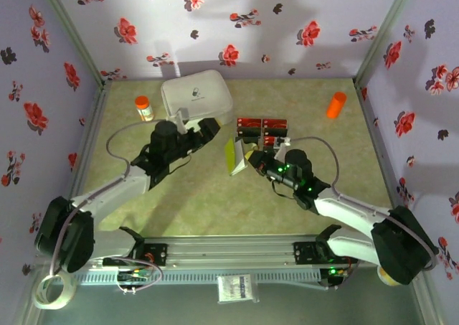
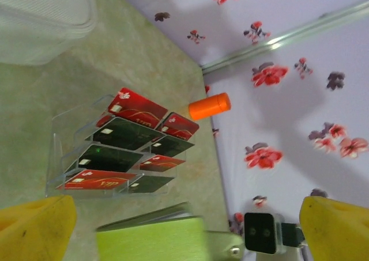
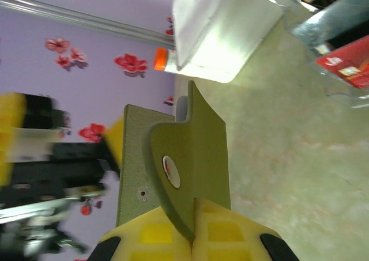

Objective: Put the credit cards into the card holder

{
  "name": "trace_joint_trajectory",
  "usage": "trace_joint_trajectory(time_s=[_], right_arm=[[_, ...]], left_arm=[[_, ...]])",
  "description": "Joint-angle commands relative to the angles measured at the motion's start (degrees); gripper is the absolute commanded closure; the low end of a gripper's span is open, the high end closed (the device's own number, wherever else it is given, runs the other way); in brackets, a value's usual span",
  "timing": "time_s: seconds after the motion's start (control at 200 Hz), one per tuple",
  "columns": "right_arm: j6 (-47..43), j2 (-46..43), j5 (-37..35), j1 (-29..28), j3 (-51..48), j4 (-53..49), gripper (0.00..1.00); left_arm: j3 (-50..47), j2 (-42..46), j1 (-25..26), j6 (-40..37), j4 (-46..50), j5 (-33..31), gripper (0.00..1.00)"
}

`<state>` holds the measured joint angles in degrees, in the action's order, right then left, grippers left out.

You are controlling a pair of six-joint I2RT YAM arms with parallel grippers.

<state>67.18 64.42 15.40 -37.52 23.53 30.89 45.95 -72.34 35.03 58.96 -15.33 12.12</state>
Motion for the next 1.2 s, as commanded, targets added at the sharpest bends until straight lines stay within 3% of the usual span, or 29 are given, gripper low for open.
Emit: trace_joint_trajectory(time_s=[0.0, 0.14, 0.255, 0.755, 1.195], right_arm=[[-3.8, -0.3, -3.5, -1.0, 0.2, -4.3, 1.00], [-3.2, 1.3, -3.9, -1.9, -0.3, -2.5, 1.00], [-2.8, 1.3, -4.4, -1.9, -0.9, -1.9, 1.00], [-1.2, 0.8, -7.4, -2.1, -5.9, 0.7, 1.00], [-0.8, 3.4, -10.8, -3.4, -10.6, 4.4, 1.00]], left_arm=[[8.5, -1.3, 3.8, -15.0, 25.2, -7.7, 0.00], [18.9, -8.0, 9.6, -21.5, 38.5, -16.4, 0.00], [20.2, -10.8, 11.8, -22.4, 41.9, -20.8, 0.00], [15.0, -14.7, 11.9, -26.5, 49.2, -26.1, 0.00], [15.5, -22.2, 13.3, -28.6, 49.3, -28.3, 0.00]])
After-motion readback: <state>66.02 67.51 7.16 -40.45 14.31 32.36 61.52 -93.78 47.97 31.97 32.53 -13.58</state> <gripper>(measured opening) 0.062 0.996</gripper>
